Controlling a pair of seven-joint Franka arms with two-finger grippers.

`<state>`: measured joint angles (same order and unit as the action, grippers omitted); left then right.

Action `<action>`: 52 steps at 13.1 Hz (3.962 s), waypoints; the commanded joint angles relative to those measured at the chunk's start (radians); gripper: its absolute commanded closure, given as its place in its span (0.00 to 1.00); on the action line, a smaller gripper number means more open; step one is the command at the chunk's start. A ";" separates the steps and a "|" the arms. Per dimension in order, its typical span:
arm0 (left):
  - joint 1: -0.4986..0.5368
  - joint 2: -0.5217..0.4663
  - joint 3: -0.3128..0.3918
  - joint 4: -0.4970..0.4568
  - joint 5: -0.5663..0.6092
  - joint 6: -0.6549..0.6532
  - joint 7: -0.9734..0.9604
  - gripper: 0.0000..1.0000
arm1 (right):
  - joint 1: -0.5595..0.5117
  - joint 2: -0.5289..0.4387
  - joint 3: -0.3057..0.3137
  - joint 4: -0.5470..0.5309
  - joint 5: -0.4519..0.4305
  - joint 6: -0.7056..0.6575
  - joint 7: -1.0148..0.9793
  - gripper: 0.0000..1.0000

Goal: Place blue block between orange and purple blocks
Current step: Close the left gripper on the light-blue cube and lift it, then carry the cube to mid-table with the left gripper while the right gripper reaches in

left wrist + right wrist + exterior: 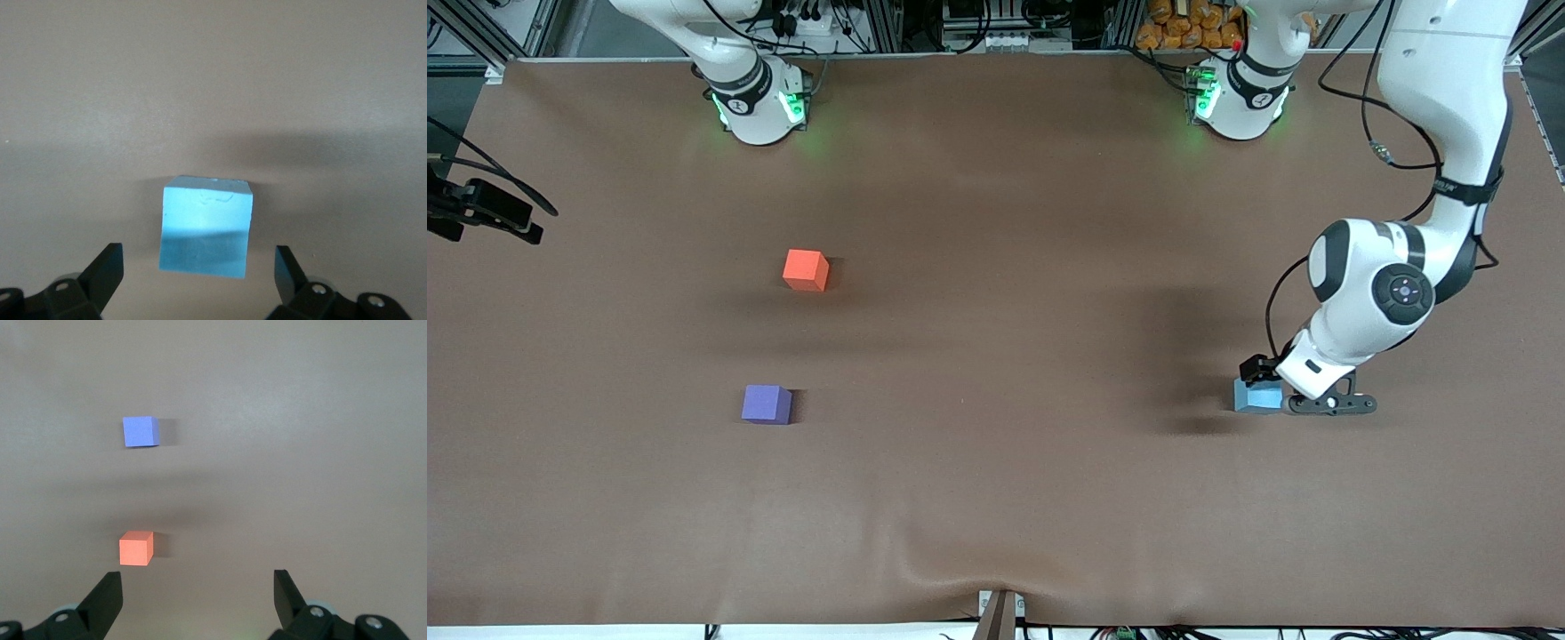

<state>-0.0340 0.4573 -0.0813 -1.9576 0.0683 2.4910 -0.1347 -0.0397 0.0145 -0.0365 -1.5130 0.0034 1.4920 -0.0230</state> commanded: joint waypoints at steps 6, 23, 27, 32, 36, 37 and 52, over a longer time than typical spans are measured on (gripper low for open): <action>0.011 0.072 -0.005 0.005 0.021 0.089 0.030 0.00 | 0.009 0.007 -0.003 0.016 -0.005 -0.004 0.003 0.00; -0.056 0.027 -0.192 0.231 0.011 -0.145 -0.136 1.00 | 0.008 0.007 -0.003 0.016 -0.005 -0.004 0.005 0.00; -0.188 0.089 -0.192 0.391 0.011 -0.251 -0.353 1.00 | 0.006 0.007 -0.003 0.016 -0.006 -0.004 0.005 0.00; -0.262 0.122 -0.187 0.456 0.011 -0.287 -0.497 1.00 | 0.008 0.012 -0.005 0.017 -0.014 -0.002 0.009 0.00; -0.366 0.205 -0.176 0.564 0.015 -0.308 -0.656 1.00 | -0.017 0.022 -0.008 0.053 -0.006 0.008 -0.040 0.00; -0.394 0.231 -0.167 0.594 0.016 -0.308 -0.708 1.00 | -0.017 0.024 -0.006 0.053 -0.006 0.014 -0.040 0.00; -0.750 0.510 -0.003 0.882 0.002 -0.279 -0.850 1.00 | 0.000 0.251 -0.006 -0.019 0.268 0.013 -0.048 0.00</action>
<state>-0.7575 0.9164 -0.0944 -1.1406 0.0712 2.2137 -0.9728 -0.0372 0.2825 -0.0536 -1.5190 0.2102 1.5099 -0.0728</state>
